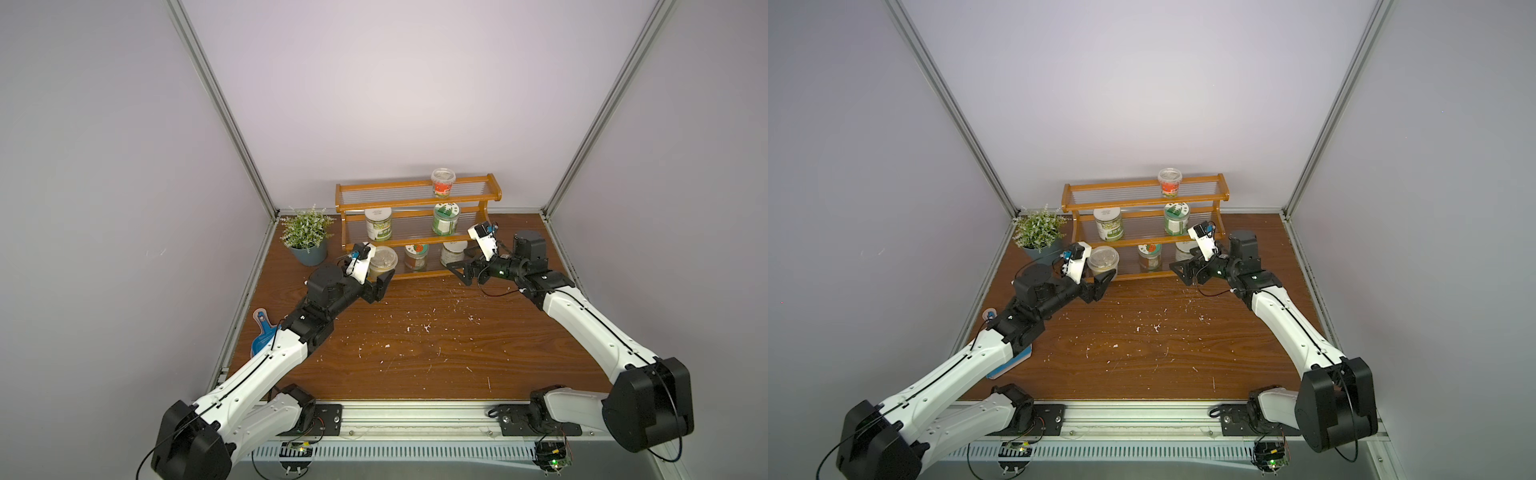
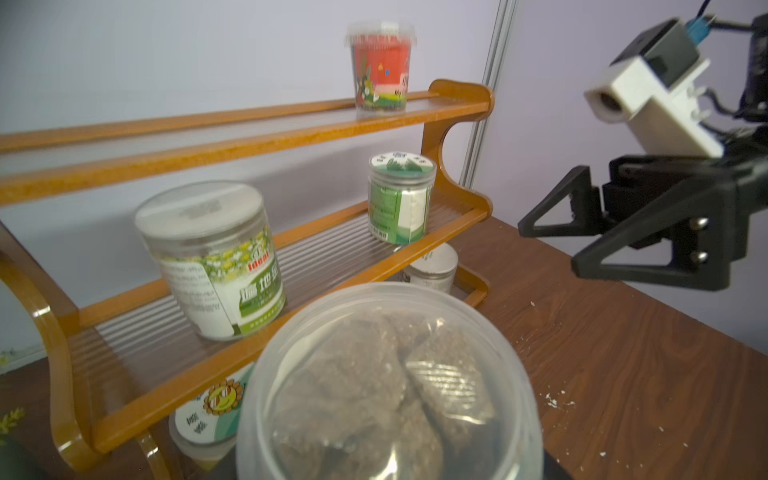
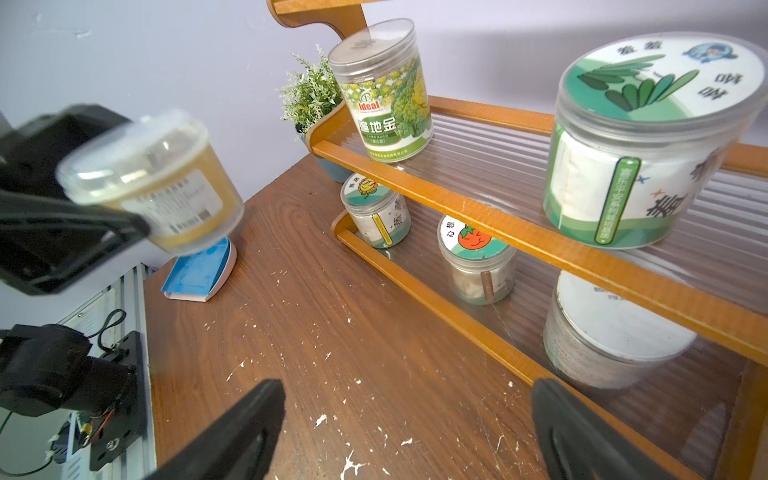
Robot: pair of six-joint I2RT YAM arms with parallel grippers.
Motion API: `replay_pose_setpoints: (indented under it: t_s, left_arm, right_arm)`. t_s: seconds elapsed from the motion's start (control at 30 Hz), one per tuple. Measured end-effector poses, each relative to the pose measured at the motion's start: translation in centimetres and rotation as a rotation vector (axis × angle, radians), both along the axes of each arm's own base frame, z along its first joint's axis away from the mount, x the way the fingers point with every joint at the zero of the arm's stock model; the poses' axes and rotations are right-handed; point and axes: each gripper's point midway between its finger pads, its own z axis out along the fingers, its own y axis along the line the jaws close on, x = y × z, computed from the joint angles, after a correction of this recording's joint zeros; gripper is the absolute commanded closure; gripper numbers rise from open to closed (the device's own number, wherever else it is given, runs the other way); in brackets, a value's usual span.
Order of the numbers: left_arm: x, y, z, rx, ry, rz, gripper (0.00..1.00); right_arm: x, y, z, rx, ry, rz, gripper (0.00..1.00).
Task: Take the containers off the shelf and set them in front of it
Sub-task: Place the container at the center of the board.
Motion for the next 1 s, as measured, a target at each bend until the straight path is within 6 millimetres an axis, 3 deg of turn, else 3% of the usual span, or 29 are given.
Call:
replay_pose_setpoints:
  t_s: [0.33, 0.57, 1.0]
  left_arm:
    - [-3.4, -2.0, -6.9, 0.011, 0.015, -0.038, 0.25]
    - [-4.1, -1.6, -12.8, 0.032, 0.08, -0.008, 0.25]
    - [-3.1, -2.8, -16.4, 0.055, 0.108, -0.005, 0.24]
  right_arm:
    - [0.1, 0.0, 0.2, 0.003, -0.008, 0.0, 0.01]
    - [0.1, 0.0, 0.2, 0.004, -0.012, 0.001, 0.01]
    - [0.1, 0.0, 0.2, 0.003, -0.013, 0.0, 0.01]
